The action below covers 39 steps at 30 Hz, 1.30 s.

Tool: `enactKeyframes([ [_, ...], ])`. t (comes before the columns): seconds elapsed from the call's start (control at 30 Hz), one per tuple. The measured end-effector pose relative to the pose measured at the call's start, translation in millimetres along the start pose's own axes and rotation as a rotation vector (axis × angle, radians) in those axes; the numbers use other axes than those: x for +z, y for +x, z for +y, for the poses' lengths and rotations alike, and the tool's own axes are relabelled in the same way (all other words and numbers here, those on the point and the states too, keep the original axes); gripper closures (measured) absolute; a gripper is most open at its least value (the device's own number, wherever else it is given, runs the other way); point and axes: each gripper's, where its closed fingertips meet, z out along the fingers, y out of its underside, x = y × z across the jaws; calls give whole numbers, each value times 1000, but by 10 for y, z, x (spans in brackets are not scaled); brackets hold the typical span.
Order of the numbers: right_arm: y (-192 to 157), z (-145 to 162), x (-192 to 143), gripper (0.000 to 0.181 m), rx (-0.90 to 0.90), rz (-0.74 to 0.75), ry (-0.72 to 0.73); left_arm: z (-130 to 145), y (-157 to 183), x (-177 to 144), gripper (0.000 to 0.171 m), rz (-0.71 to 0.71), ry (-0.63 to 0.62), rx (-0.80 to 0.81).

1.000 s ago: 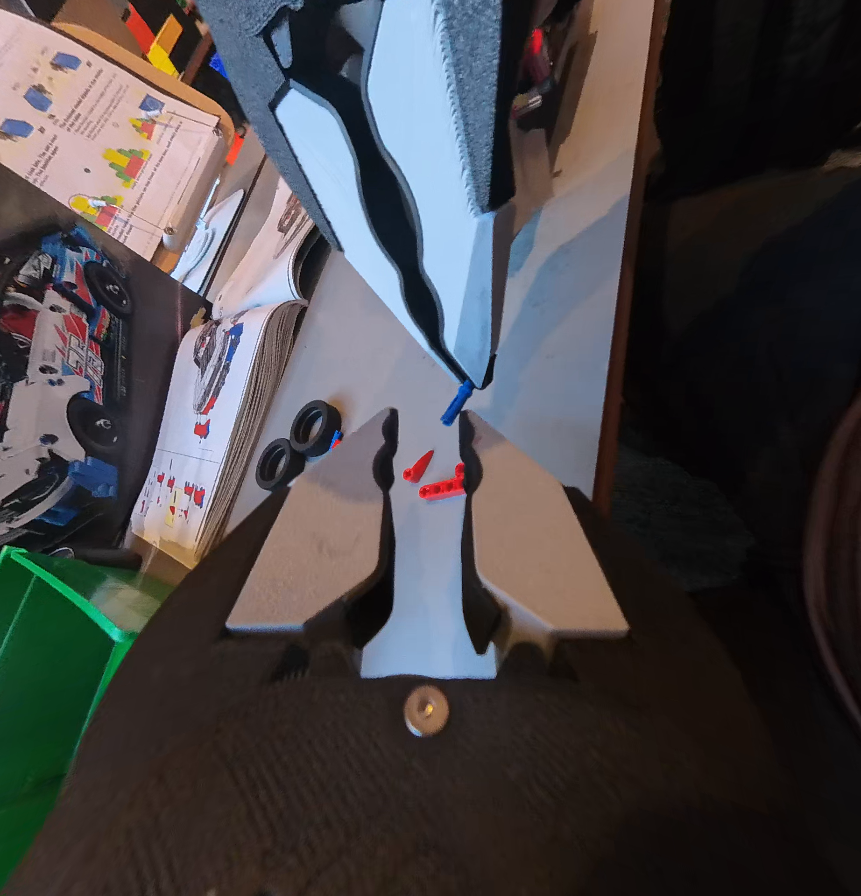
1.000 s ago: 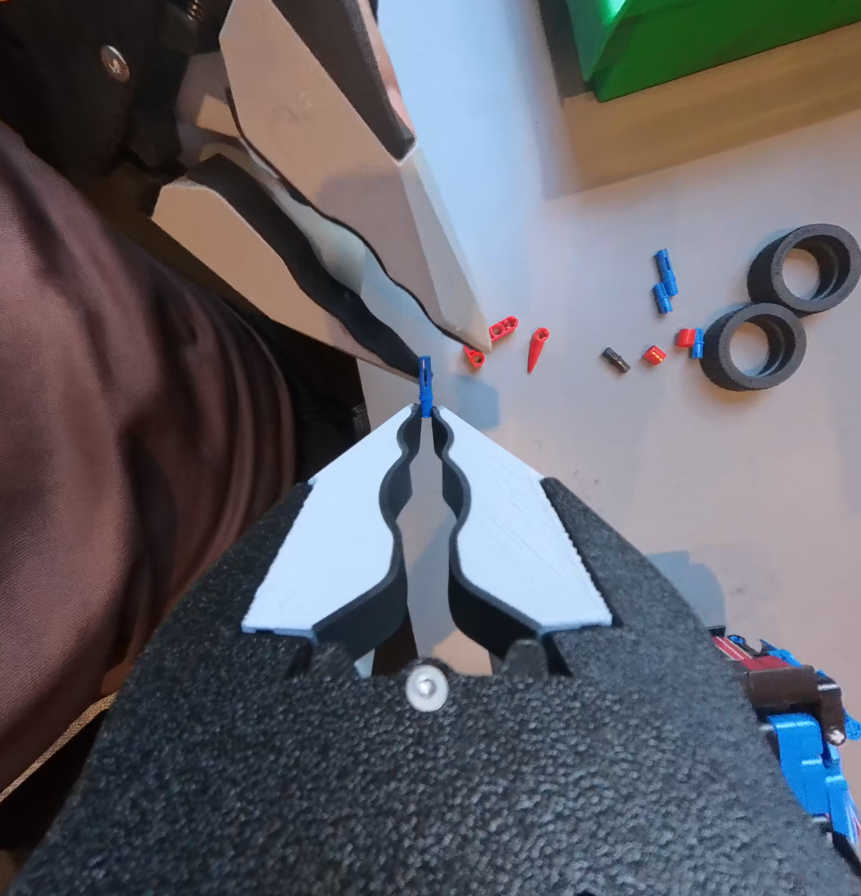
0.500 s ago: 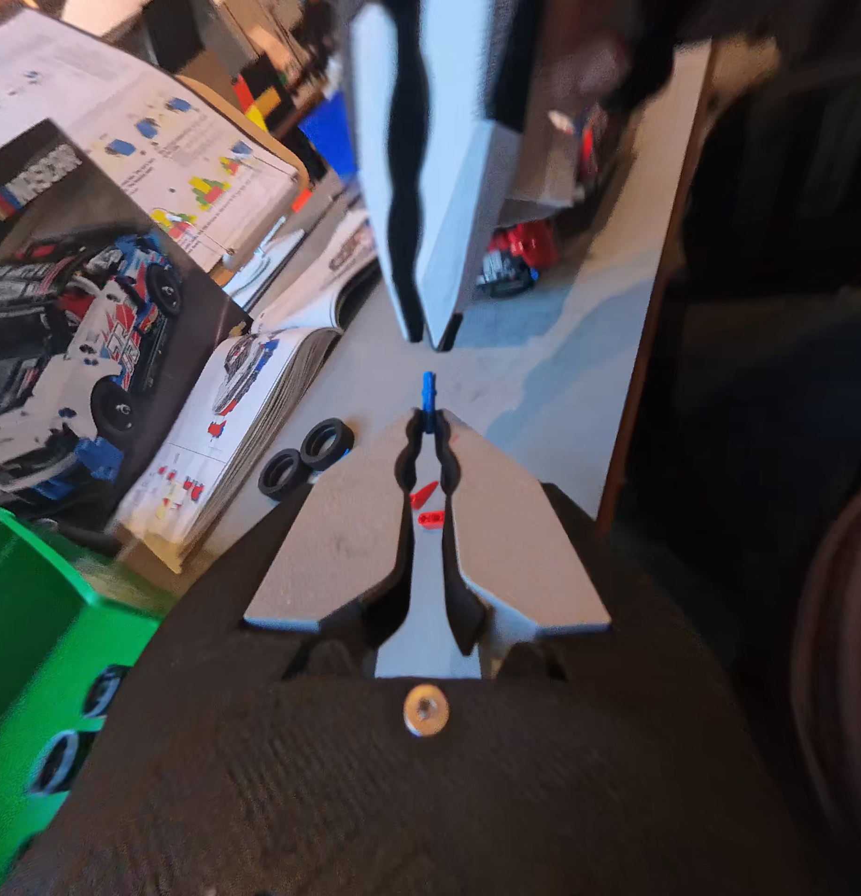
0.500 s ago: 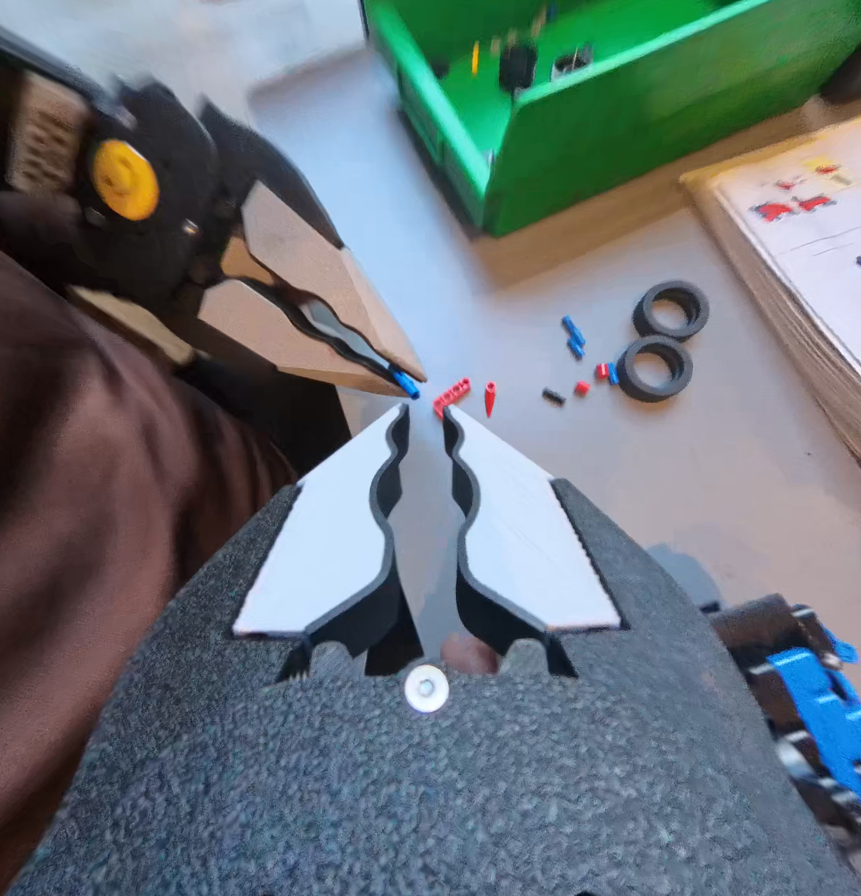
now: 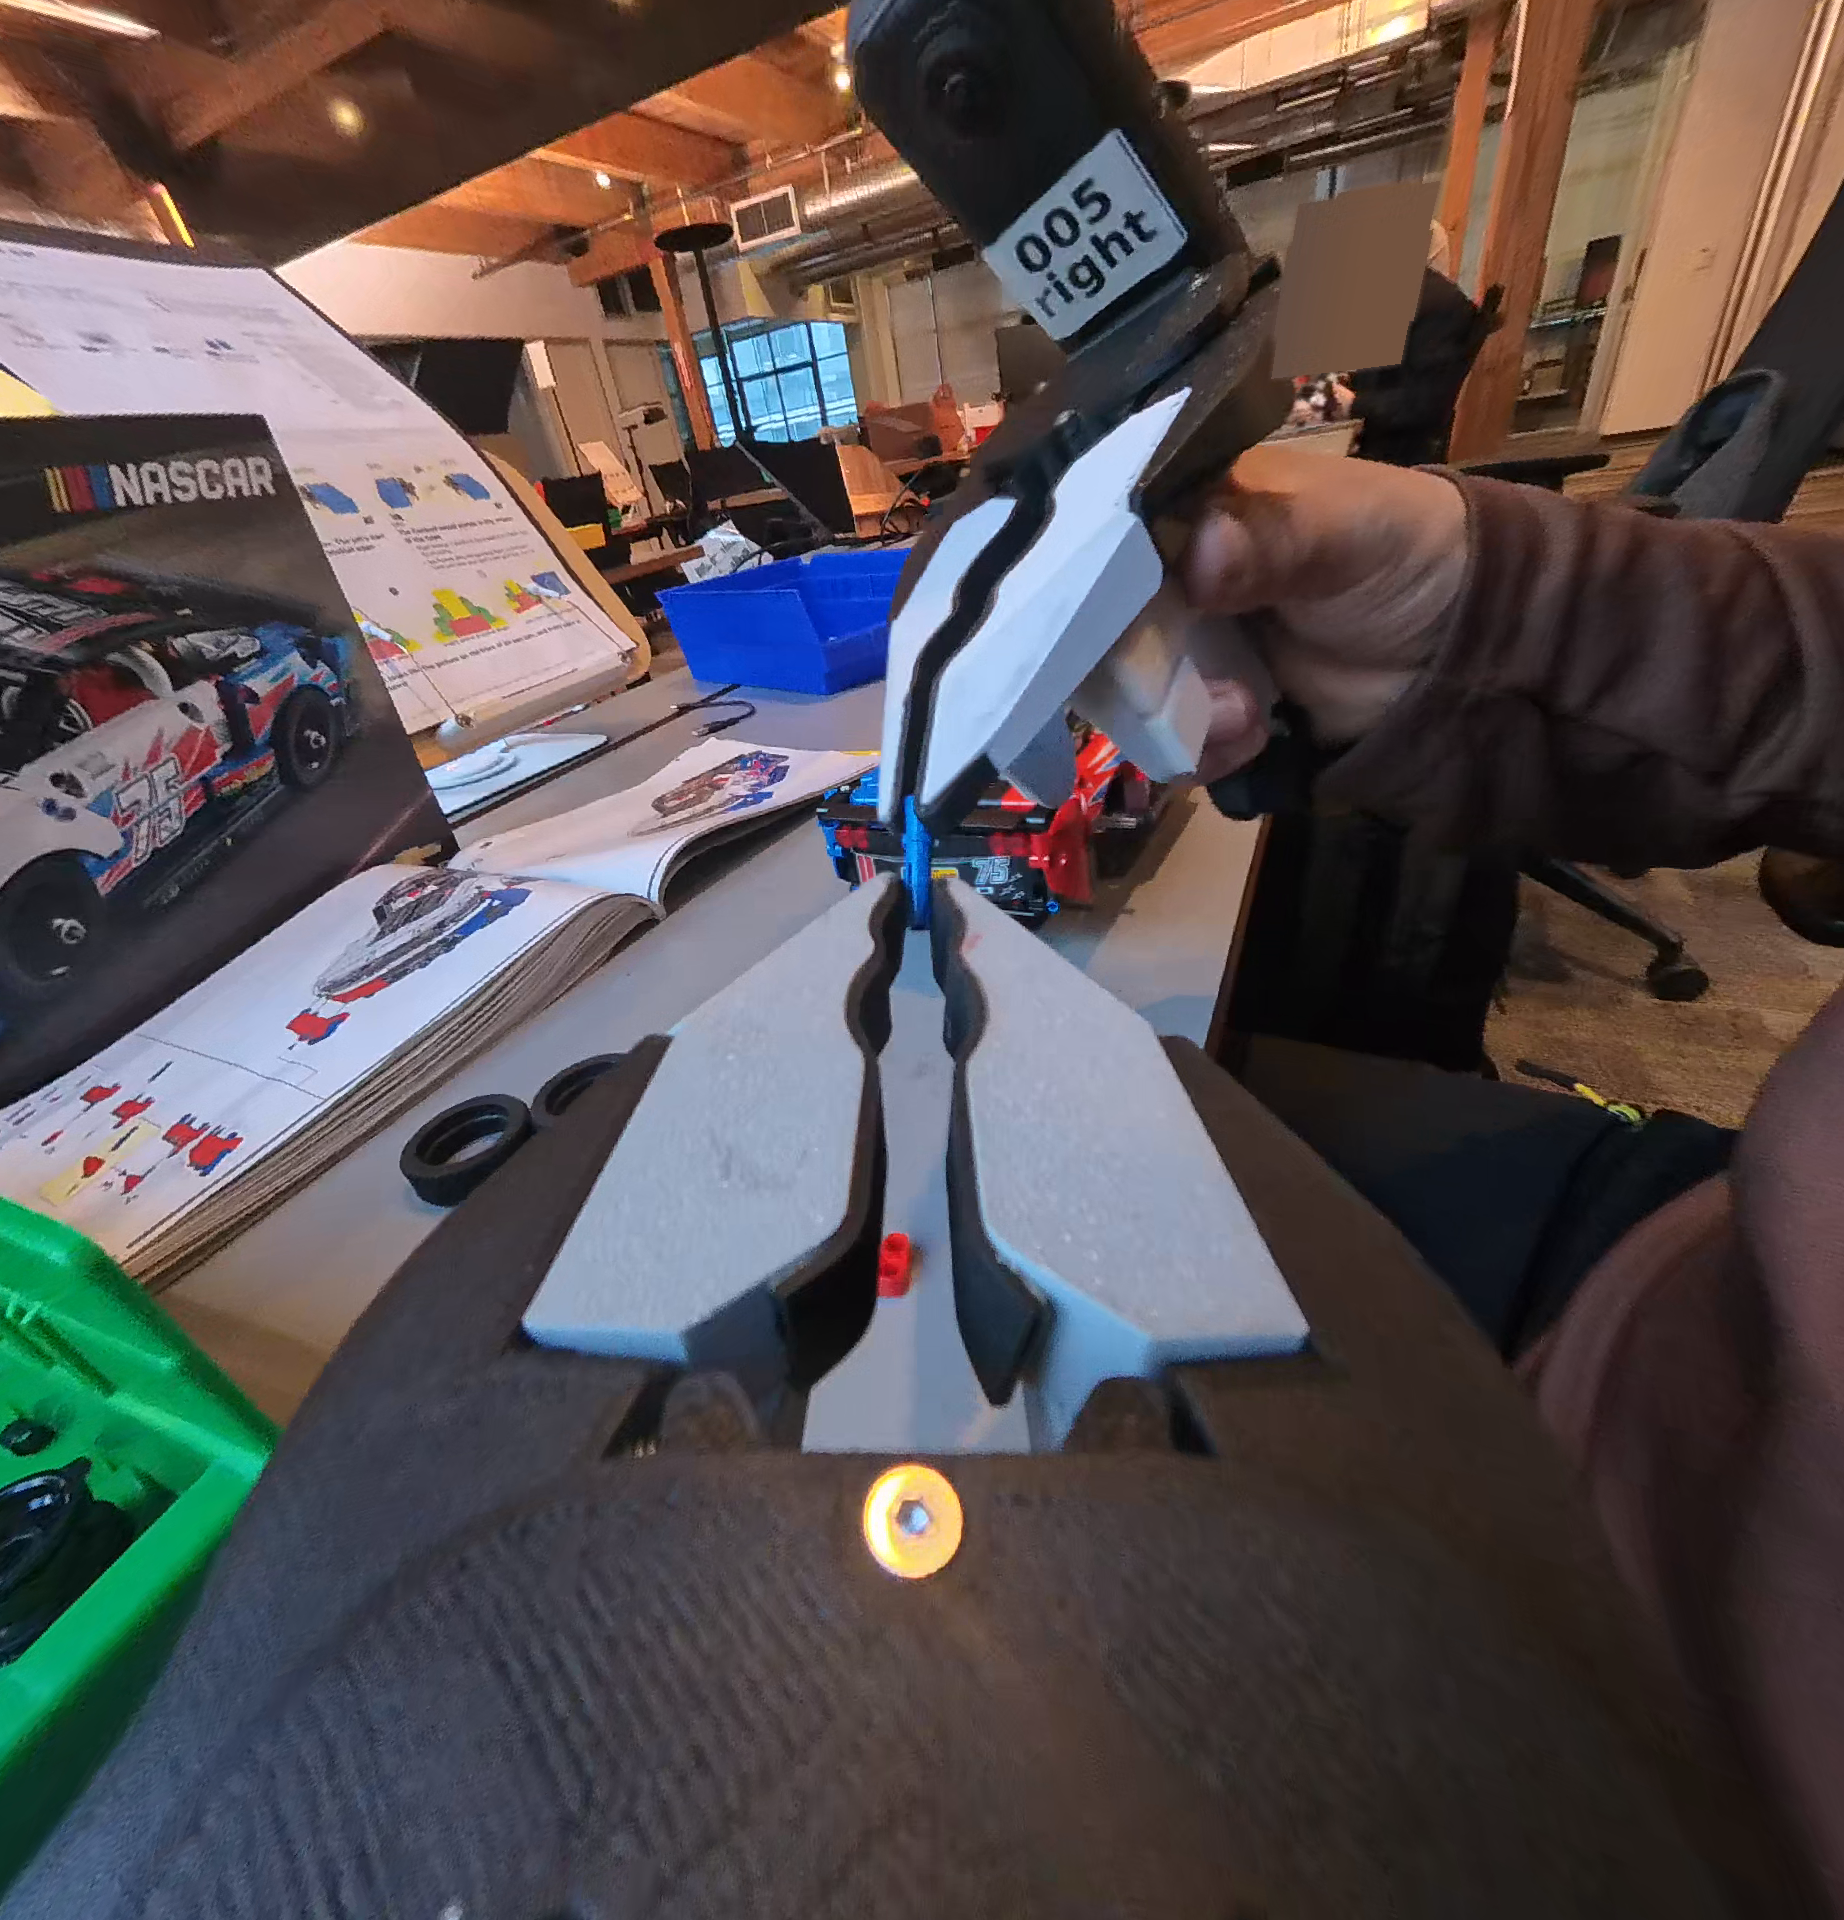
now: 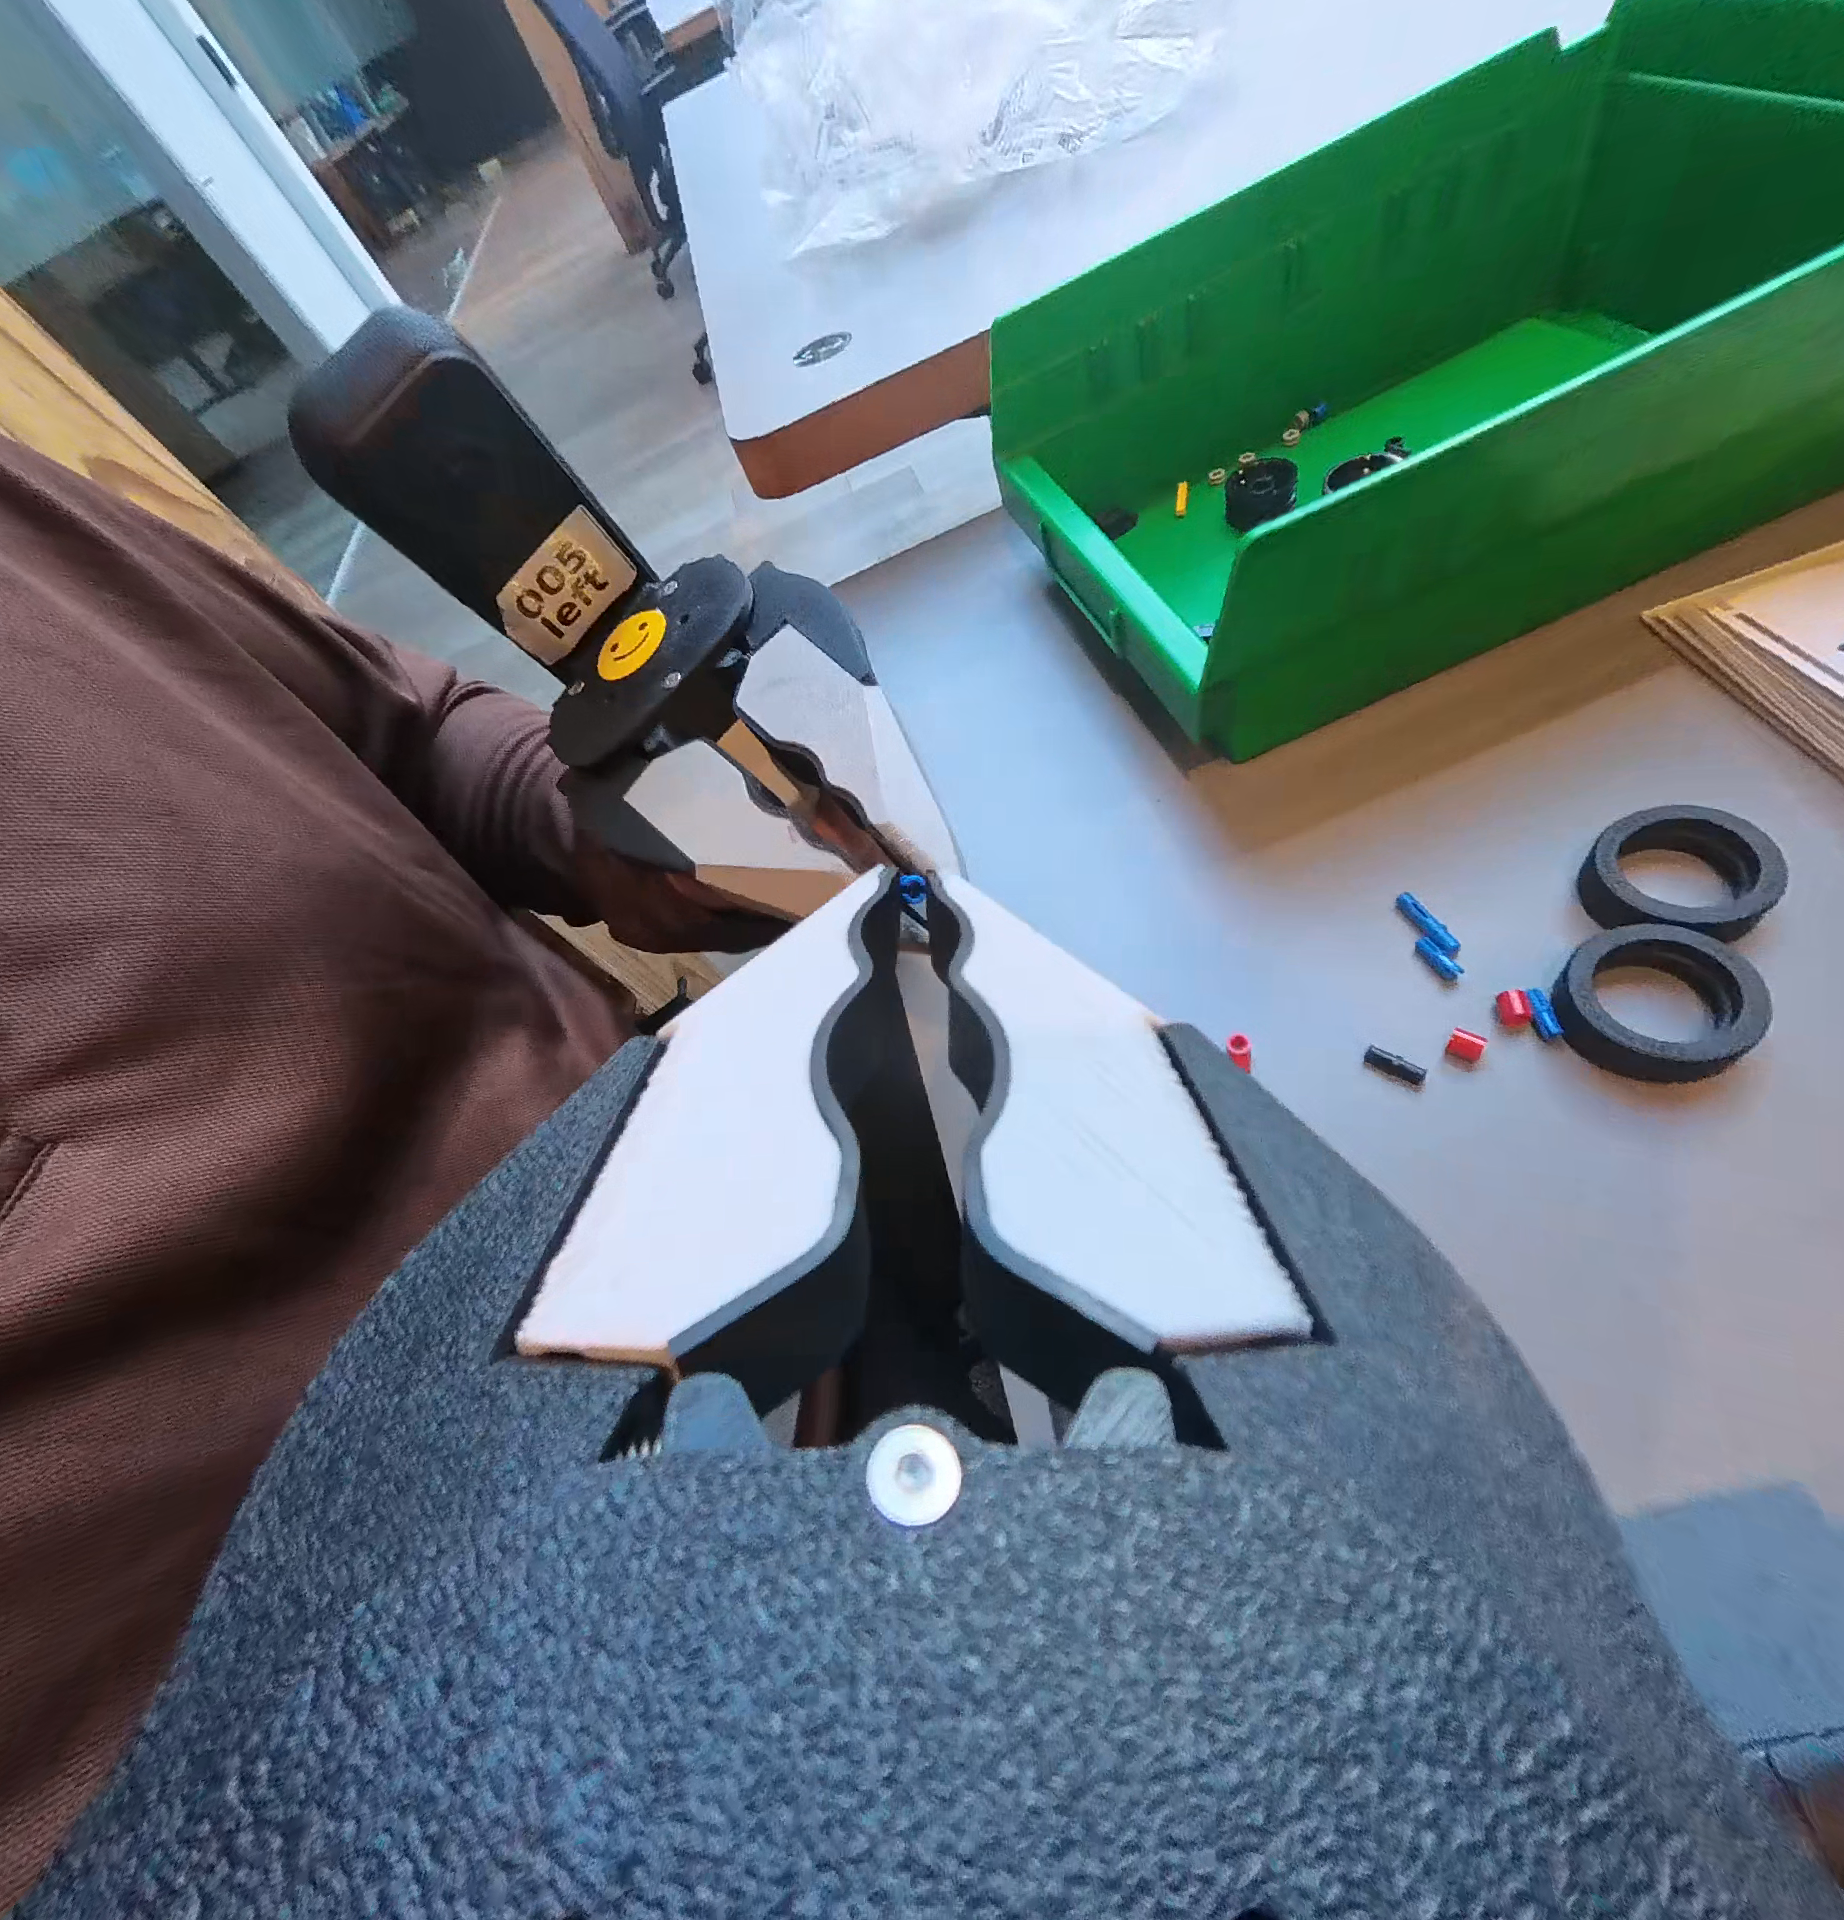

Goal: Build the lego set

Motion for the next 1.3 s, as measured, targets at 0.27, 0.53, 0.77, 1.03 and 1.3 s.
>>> enactKeyframes([
  [0.27,56,4,45,178,-12,26,-49,57,-52,2,170,-7,-15,-51],
  [0.53,90,51,77,178,-32,42,-104,91,-60,14,169,-2,-23,-78],
  [0.77,353,381,173,178,-53,185,-248,795,-92,-59,128,212,-462,-192],
  [1.03,506,745,307,178,-19,299,-320,1279,-201,0,129,290,-789,-92],
  [1.3,453,916,268,178,11,316,-302,1223,45,31,141,379,-751,-146],
])
